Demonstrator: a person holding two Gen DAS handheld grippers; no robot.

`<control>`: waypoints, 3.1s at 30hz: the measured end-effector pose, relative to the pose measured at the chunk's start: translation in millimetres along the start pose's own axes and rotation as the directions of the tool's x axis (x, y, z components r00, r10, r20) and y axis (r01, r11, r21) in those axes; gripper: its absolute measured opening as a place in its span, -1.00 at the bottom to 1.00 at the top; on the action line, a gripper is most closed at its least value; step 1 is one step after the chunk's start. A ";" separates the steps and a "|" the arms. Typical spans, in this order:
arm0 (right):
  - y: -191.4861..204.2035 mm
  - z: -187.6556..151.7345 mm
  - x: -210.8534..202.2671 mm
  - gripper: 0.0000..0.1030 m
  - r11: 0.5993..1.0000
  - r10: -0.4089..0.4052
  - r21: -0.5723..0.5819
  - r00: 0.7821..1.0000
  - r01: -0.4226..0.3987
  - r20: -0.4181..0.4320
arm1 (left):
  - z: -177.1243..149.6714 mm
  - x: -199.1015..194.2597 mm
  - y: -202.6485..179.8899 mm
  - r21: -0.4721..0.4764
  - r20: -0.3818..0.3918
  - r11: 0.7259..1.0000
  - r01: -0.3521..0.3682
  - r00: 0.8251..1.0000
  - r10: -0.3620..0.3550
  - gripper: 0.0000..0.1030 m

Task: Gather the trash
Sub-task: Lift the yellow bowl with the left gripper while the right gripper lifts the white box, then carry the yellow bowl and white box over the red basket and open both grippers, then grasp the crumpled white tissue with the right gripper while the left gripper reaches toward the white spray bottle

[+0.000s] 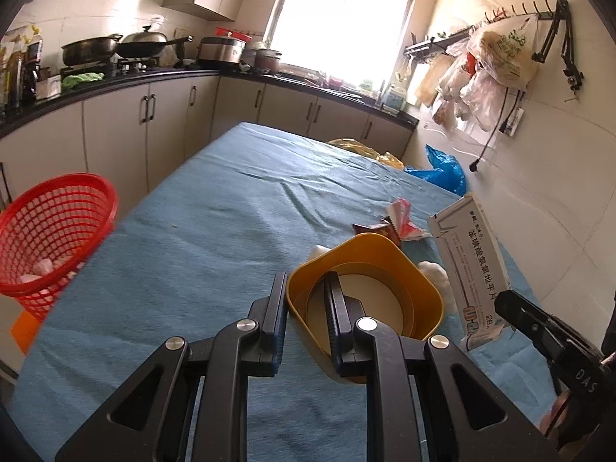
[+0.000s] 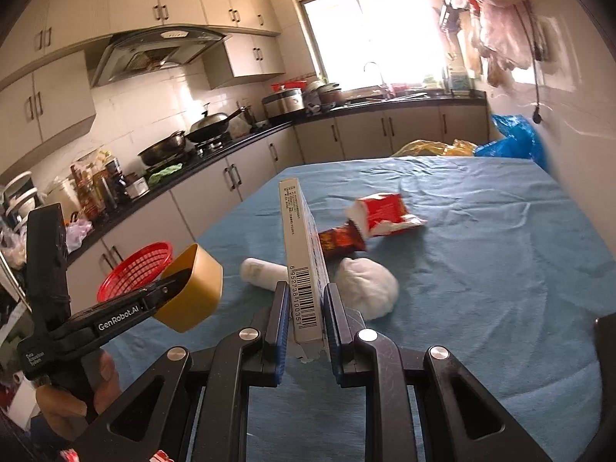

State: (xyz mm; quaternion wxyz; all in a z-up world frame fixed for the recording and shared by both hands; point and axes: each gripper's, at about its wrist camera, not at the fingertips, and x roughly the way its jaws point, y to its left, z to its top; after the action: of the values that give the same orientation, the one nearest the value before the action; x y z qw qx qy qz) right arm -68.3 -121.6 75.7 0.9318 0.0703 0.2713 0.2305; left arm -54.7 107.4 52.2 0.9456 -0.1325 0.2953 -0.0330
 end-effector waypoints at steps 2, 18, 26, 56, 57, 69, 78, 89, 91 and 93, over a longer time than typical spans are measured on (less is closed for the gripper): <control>8.5 2.3 2.4 -0.63 1.000 0.012 -0.012 1.000 -0.012 -0.005 | 0.8 -4.0 6.3 -0.006 0.007 1.000 -0.008 1.000 0.008 -0.66; 74.7 21.6 35.8 -0.63 0.989 0.105 -0.100 0.991 -0.113 -0.081 | 14.4 -34.2 67.7 -0.112 0.069 0.993 -0.048 0.996 0.056 -0.66; 109.6 26.0 55.0 -0.63 0.975 0.153 -0.141 0.981 -0.170 -0.122 | 23.6 -55.5 111.2 -0.186 0.115 0.979 -0.084 0.988 0.107 -0.66; 132.9 51.8 67.0 -0.63 0.960 0.235 -0.127 0.965 -0.248 -0.114 | 20.1 23.4 116.2 -0.034 -0.257 0.990 -0.135 0.959 0.121 -0.50; 132.0 51.3 67.4 -0.63 0.961 0.234 -0.125 0.966 -0.248 -0.113 | 19.7 26.1 116.0 -0.034 -0.262 0.990 -0.138 0.957 0.124 -0.56; 152.3 56.9 88.7 -0.63 0.954 0.244 -0.139 0.958 -0.265 -0.152 | 37.5 -28.6 149.1 -0.119 -0.106 0.981 -0.151 0.985 0.139 -0.70; 217.7 64.3 148.0 -0.61 0.913 0.346 -0.129 0.902 -0.387 -0.257 | 57.4 -66.9 219.0 -0.202 -0.061 0.916 -0.346 0.938 0.341 -0.70; 191.4 60.1 173.4 -0.38 0.940 0.288 -0.105 0.921 -0.324 -0.263 | 51.5 -55.3 216.2 -0.189 -0.057 0.909 -0.371 0.929 0.367 -0.11; 167.8 60.9 154.0 -0.38 0.950 0.268 -0.099 0.935 -0.296 -0.232 | 50.6 -55.9 203.4 -0.166 -0.051 0.926 -0.339 0.941 0.335 -0.11; 143.4 62.5 135.2 -0.38 0.960 0.248 -0.083 0.947 -0.269 -0.204 | 50.7 -53.7 186.7 -0.144 -0.048 0.944 -0.297 0.955 0.293 -0.10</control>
State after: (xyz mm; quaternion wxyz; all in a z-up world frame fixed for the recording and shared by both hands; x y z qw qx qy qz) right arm 10.2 68.1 101.1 0.8655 0.0316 0.3351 0.3711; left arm -73.1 306.4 71.4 0.9233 -0.1569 0.3259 0.1296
